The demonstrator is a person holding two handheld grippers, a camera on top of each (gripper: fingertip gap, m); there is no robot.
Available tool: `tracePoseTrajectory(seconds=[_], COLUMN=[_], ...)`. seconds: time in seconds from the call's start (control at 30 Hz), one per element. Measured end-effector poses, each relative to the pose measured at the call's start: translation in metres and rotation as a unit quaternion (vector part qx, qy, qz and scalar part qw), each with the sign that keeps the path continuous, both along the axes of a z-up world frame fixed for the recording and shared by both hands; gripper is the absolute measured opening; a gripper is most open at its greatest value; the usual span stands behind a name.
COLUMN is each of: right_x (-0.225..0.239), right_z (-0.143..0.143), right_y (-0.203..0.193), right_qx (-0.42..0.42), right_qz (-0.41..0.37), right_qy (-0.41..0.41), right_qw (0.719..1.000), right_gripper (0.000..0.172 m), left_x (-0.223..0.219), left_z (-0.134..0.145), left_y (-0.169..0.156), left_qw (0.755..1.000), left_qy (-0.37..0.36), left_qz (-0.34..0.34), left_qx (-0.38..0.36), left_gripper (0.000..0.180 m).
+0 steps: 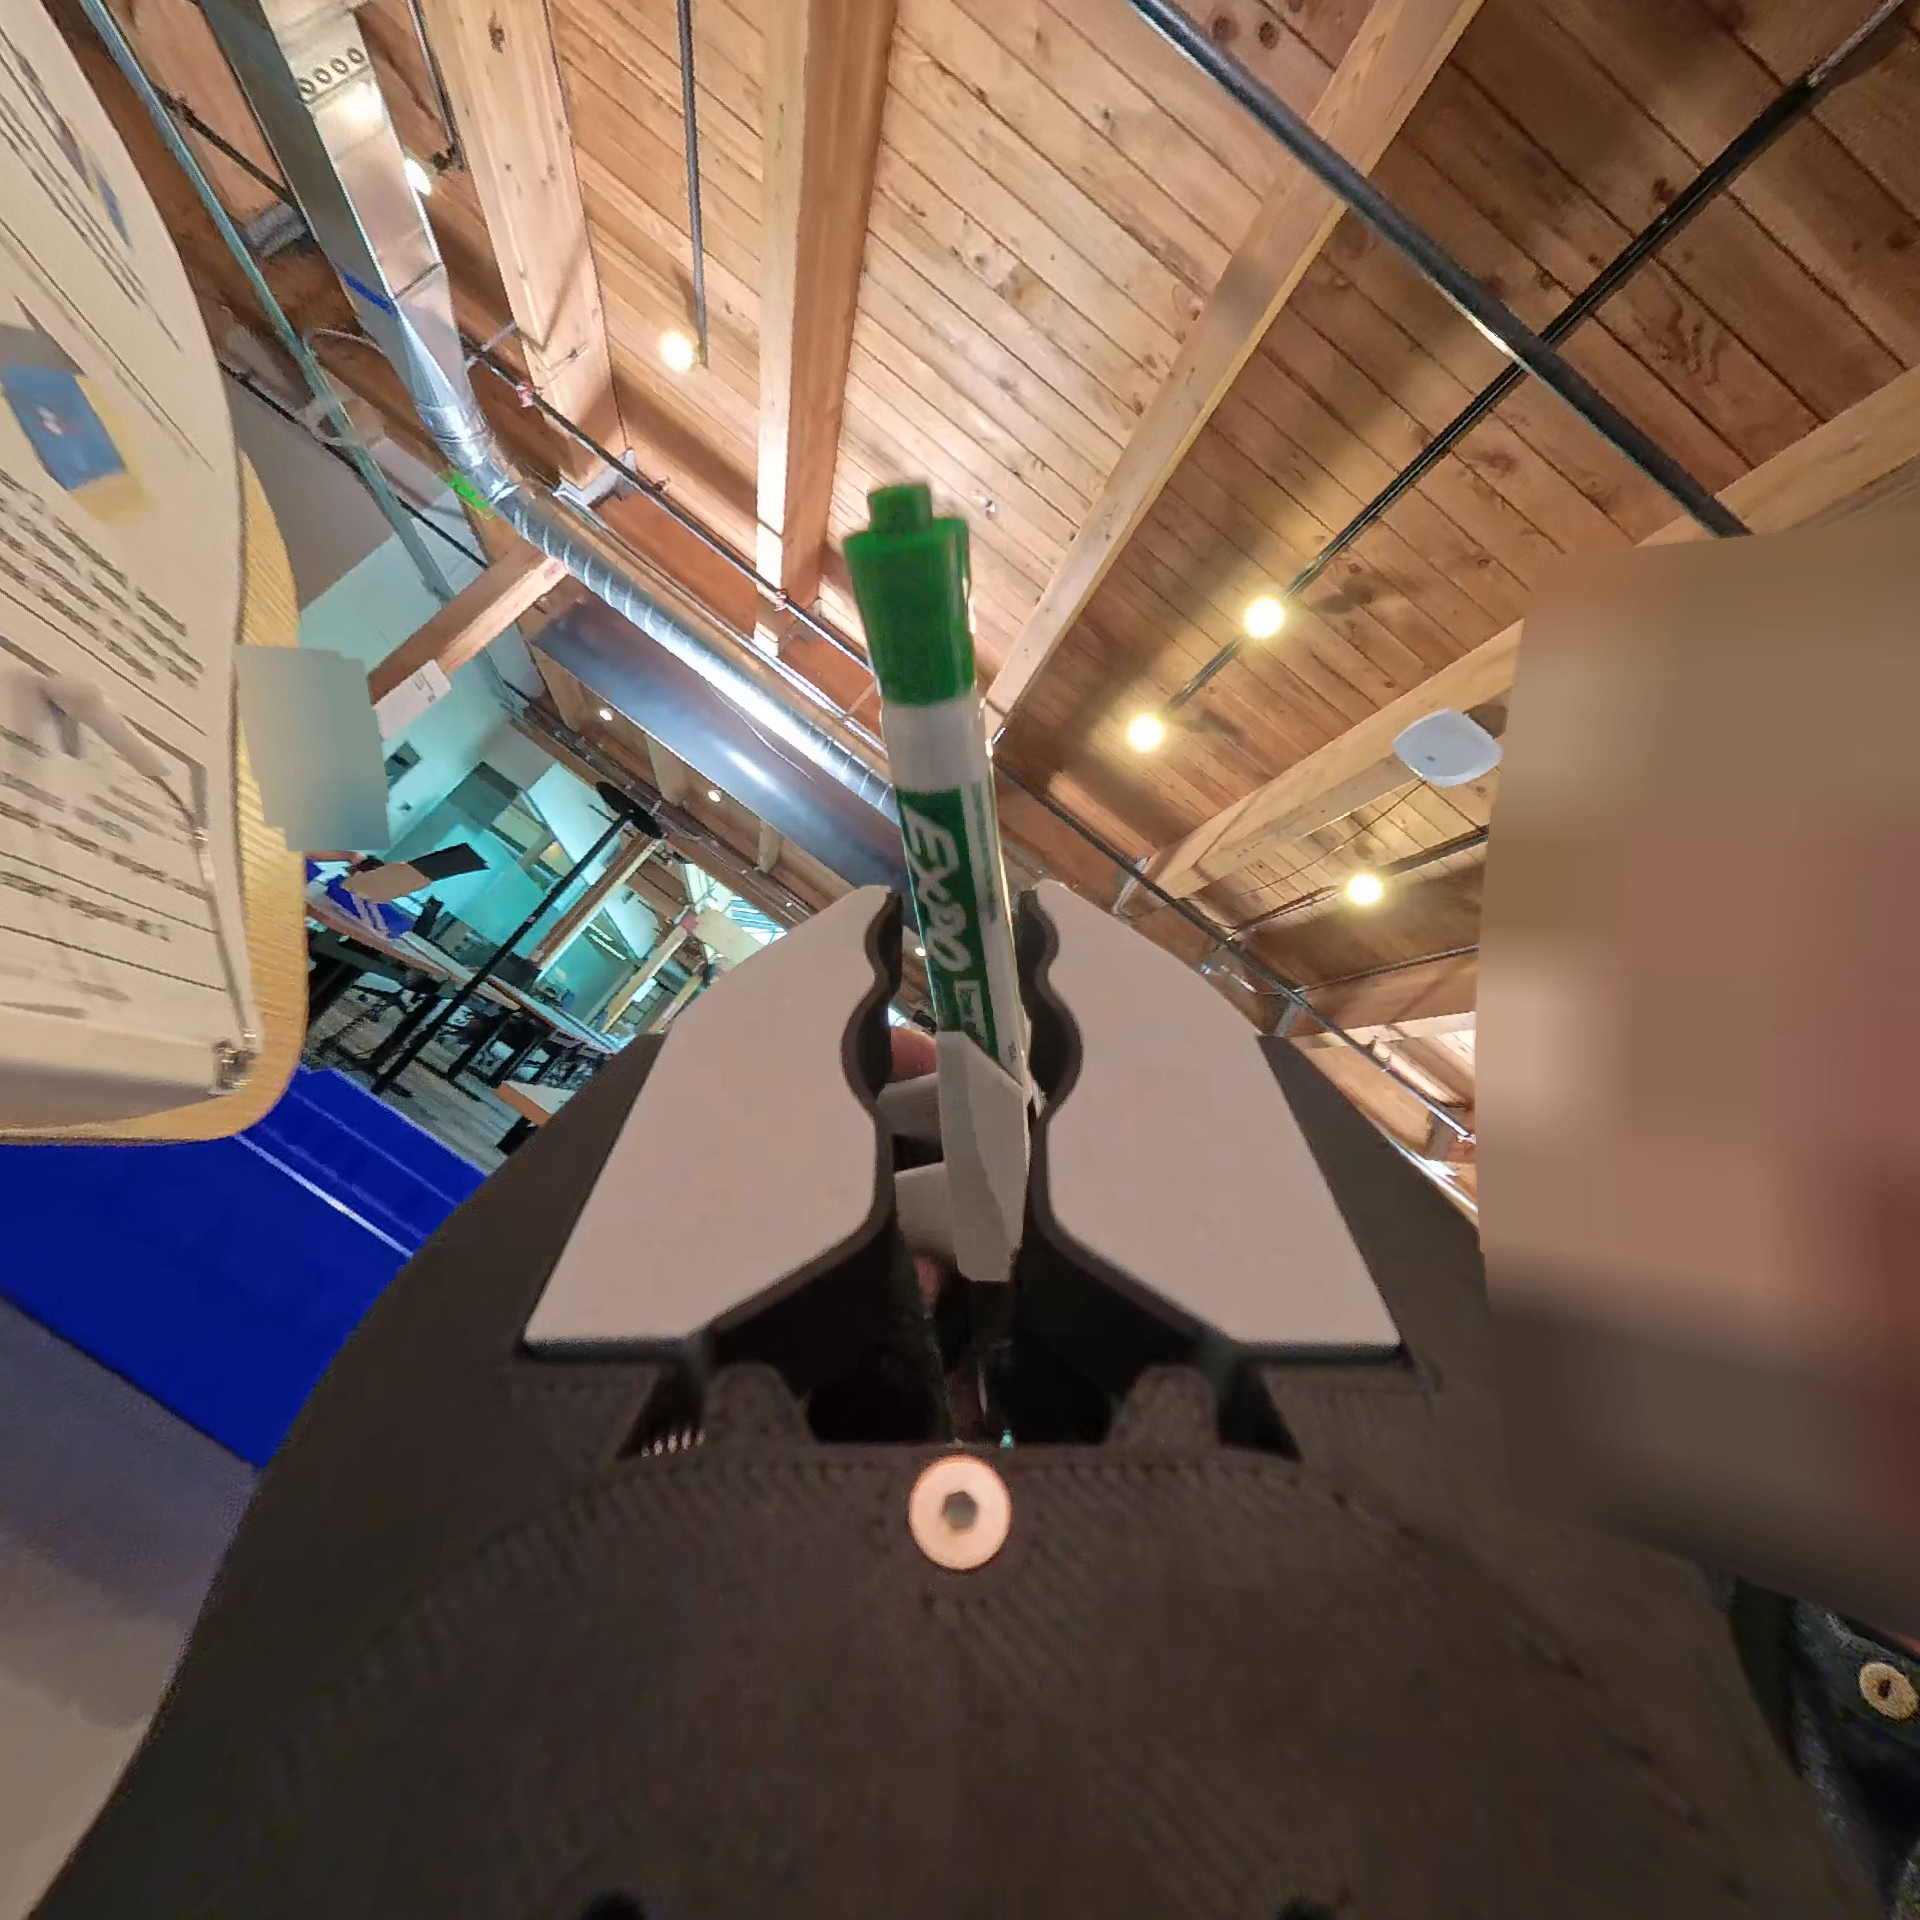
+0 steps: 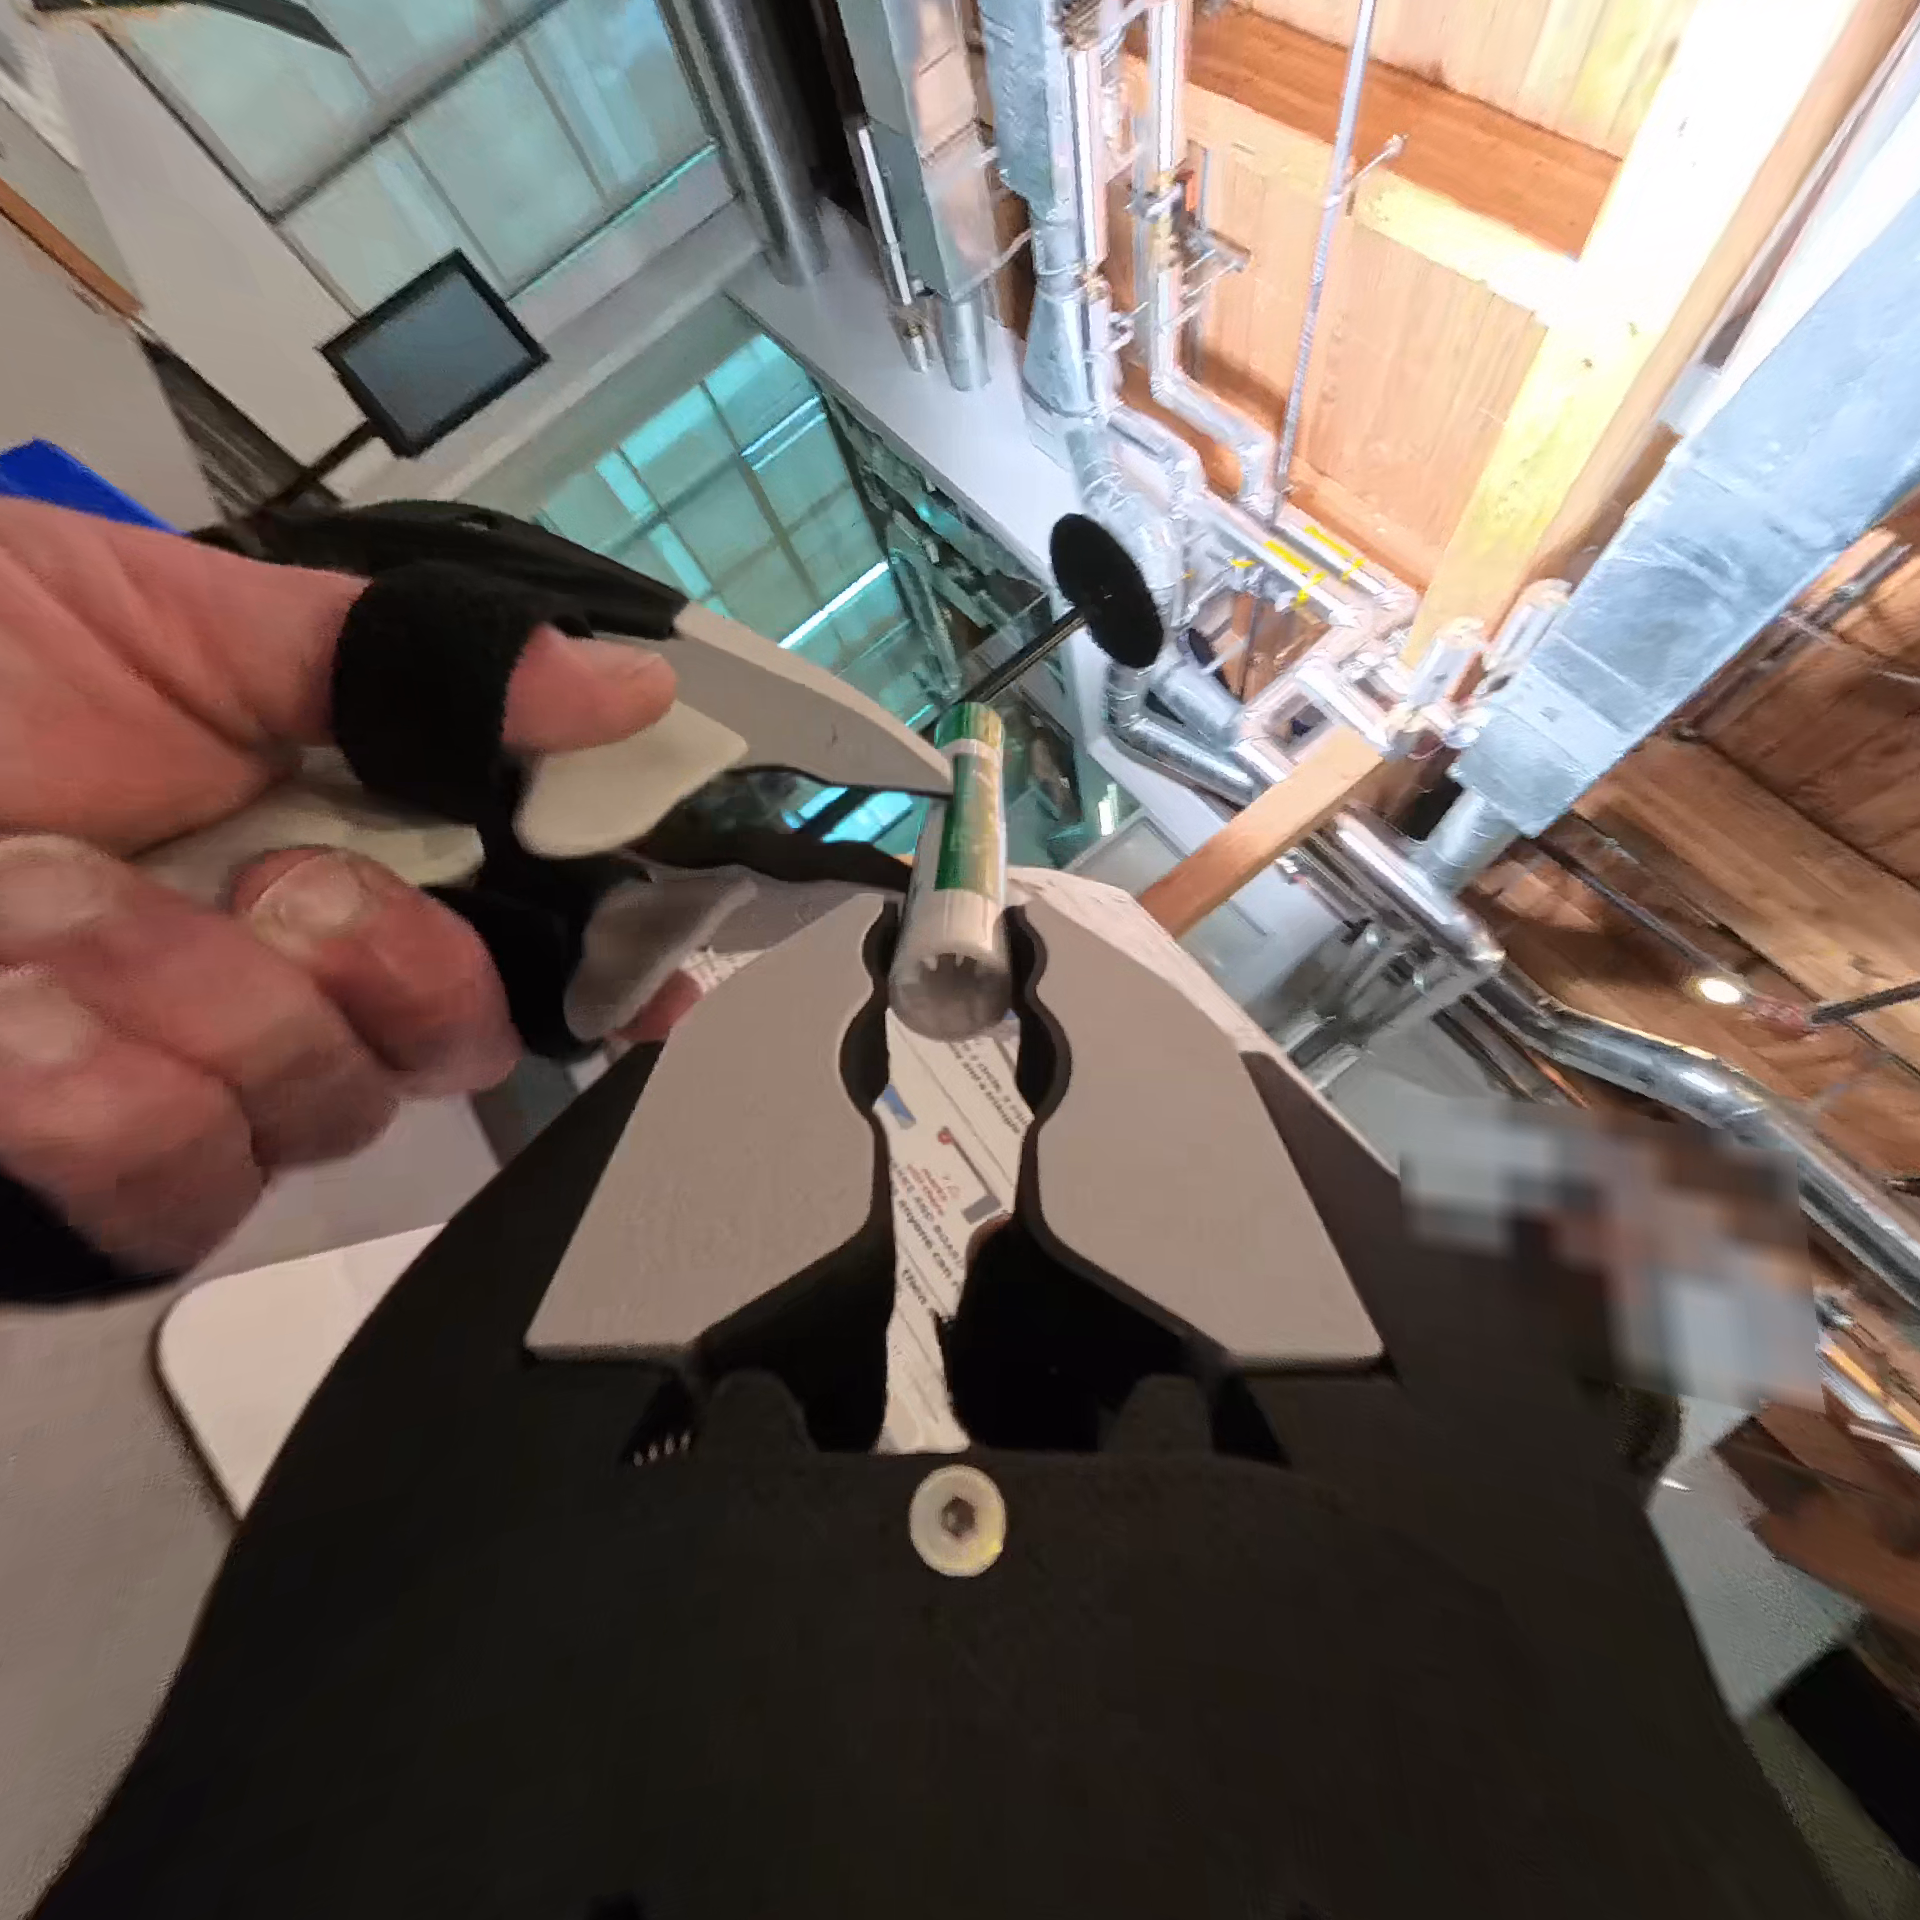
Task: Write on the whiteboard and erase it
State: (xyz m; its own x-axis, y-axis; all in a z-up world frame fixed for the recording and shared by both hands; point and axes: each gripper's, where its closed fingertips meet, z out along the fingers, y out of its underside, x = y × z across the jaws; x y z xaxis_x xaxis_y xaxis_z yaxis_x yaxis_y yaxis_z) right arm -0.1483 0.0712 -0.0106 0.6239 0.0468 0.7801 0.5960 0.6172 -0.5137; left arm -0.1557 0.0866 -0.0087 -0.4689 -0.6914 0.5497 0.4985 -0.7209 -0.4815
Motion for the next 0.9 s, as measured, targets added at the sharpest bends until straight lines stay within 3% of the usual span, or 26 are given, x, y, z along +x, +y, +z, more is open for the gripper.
tracePoseTrajectory(seconds=[0.03,0.17,0.3,0.63,0.9], right_x=[0.001,-0.005,-0.009,-0.012,-0.009], right_z=[0.000,-0.016,-0.017,-0.025,-0.026], right_y=[0.000,-0.006,-0.013,-0.006,-0.004], right_qx=[-0.016,-0.062,-0.069,-0.075,-0.063], right_qz=[0.014,0.090,0.126,0.115,0.107], right_qy=[0.000,-0.053,-0.046,-0.037,-0.035], right_qw=[1.000,0.993,0.989,0.990,0.992], right_gripper=[0.021,0.021,0.021,0.028,0.021], left_x=[-0.006,-0.024,-0.022,-0.013,-0.007], left_z=[0.000,0.004,-0.002,-0.010,-0.016], left_y=[0.004,0.011,0.004,-0.007,-0.008], left_qw=[1.000,1.000,1.000,1.000,1.000], left_qy=[0.003,0.014,0.019,0.017,0.008], left_qz=[0.006,0.019,-0.001,0.008,0.005], left_qx=[0.001,0.017,0.013,0.001,-0.017], left_gripper=[0.022,0.025,0.018,0.018,0.018])
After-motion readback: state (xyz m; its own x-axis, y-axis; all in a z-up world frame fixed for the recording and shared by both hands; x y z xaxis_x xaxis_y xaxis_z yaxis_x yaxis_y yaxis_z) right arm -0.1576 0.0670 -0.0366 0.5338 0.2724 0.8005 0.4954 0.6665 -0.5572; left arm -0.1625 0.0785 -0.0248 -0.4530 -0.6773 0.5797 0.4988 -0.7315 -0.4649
